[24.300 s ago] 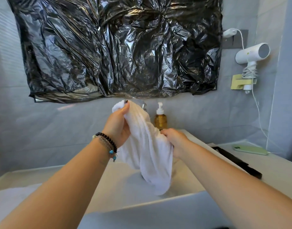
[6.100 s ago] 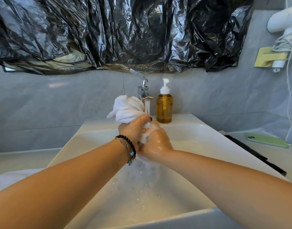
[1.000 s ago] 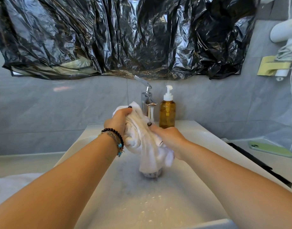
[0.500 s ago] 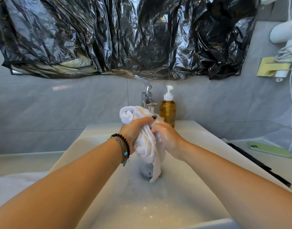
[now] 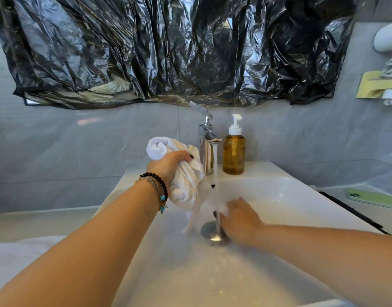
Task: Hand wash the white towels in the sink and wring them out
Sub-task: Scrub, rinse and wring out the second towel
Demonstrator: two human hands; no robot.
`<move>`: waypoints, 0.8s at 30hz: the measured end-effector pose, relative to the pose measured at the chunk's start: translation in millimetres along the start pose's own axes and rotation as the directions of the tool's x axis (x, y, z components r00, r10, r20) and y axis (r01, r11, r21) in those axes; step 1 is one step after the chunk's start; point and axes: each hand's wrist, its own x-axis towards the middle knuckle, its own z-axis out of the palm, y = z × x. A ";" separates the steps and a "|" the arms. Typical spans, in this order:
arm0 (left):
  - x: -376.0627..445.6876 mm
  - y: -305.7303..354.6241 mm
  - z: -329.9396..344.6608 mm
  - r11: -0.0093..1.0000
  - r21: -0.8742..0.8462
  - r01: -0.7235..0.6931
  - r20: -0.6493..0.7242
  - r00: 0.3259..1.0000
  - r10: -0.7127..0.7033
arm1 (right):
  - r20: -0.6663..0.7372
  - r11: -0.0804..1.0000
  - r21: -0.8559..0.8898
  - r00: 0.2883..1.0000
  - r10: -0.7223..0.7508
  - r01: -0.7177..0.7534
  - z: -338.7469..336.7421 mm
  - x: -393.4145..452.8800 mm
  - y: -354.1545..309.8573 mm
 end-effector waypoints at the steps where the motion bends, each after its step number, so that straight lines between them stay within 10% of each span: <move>1: -2.1 1.9 0.2 1.000 0.018 -0.014 0.005 1.000 0.014 | 0.027 0.994 -0.097 0.999 0.043 -0.040 7.9 -9.7 6.0; 7: -4.2 4.1 12.1 0.992 0.116 -0.045 0.074 0.997 0.037 | 0.335 0.958 -0.268 0.942 -0.007 0.103 -5.0 -77.2 18.6; 15: -7.4 10.2 2.8 0.987 0.150 -0.061 0.047 0.997 0.055 | 0.292 0.573 -0.179 0.600 -0.745 0.800 47.2 -47.6 -76.9; 24: 4.4 12.7 -9.4 0.984 0.172 -0.052 -0.012 0.998 0.054 | 0.258 0.879 -0.053 0.857 -0.447 0.474 18.3 19.8 -55.7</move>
